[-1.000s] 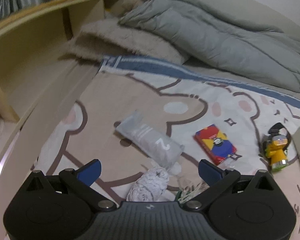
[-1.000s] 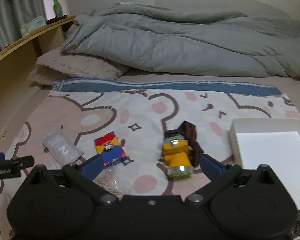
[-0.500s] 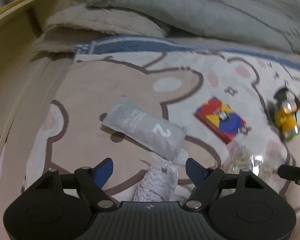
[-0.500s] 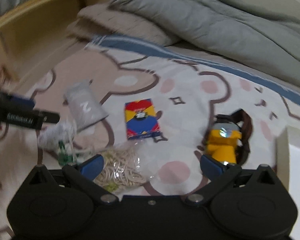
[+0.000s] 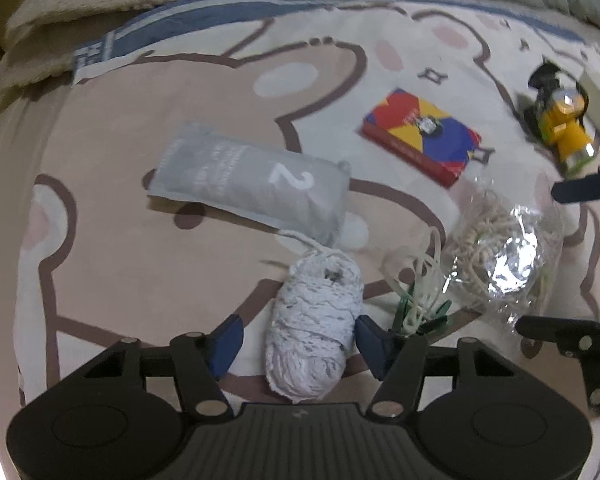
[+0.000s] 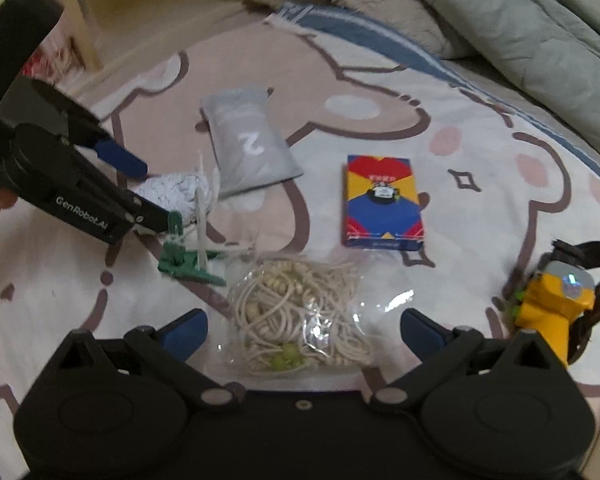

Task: Organize objects
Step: 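Grasp the white knit ball with the left gripper while the right grasps the clear rubber-band bag, then lift the knit ball with the left gripper while the right lifts the rubber-band bag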

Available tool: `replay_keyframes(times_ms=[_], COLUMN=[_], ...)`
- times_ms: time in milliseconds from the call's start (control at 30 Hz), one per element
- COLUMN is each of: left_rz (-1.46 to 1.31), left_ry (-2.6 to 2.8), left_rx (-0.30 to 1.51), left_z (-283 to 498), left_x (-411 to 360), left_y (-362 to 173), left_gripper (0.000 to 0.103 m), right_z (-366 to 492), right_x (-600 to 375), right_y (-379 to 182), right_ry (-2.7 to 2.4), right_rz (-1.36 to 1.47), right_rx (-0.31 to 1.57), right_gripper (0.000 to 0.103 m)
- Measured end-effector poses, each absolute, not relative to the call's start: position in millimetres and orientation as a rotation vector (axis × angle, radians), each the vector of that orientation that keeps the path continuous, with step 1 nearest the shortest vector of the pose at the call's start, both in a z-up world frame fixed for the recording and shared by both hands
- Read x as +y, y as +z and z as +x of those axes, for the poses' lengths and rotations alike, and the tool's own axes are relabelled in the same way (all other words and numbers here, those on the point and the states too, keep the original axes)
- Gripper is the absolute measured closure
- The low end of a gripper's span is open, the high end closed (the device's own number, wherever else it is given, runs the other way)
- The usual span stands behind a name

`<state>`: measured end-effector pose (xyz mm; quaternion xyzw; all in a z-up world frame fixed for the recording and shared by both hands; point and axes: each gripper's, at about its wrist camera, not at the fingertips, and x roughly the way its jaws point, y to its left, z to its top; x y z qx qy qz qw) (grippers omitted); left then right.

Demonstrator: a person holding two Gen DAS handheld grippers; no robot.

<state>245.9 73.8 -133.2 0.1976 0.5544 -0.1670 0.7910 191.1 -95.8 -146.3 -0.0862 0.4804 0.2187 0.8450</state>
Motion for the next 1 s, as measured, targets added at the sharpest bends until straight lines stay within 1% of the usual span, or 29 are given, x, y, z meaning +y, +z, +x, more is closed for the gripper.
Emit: replay_keyframes(times_ms=[100, 233, 267, 300, 333, 367, 433, 533, 733, 1000], left_rz=[0.477, 0.504, 0.498, 0.493, 0.487, 0.482, 0.47, 0.411, 0.322, 0.221], left_ry=[-0.367, -0.356, -0.353, -0.35, -0.348, -0.341, -0.315, -0.292, -0.268, -0.238], left_rx=[1.218, 1.217, 1.218, 1.217, 1.217, 1.214, 1.201, 1.175, 1.089, 0.977], left_z=[244, 242, 242, 242, 242, 243, 242, 244, 238, 220], left_x=[64, 60, 61, 62, 64, 65, 69, 75, 80, 76], left_y=[-142, -143, -143, -142, -142, -141, -137, -128, -98, -59], left_gripper=[0.056, 0.06, 0.06, 0.06, 0.06, 0.06, 0.061, 0.061, 0.061, 0.061], right_z=[192, 194, 194, 194, 194, 192, 189, 189, 186, 177], right_x=[-90, -84, -83, -83, -83, -82, -80, -83, -99, -129], right_y=[-151, -158, -160, -162, -163, -163, -161, -155, -137, -95], right_ry=[0.457, 0.409, 0.403, 0.4, 0.4, 0.406, 0.421, 0.405, 0.344, 0.25], right_rz=[-0.212, -0.255, -0.258, -0.26, -0.265, -0.277, -0.298, -0.269, -0.225, -0.114], right_rx=[1.025, 1.044, 1.054, 1.066, 1.068, 1.061, 1.049, 1.052, 1.005, 0.921], right_gripper=[0.0, 0.001, 0.007, 0.007, 0.01, 0.015, 0.022, 0.029, 0.03, 0.03])
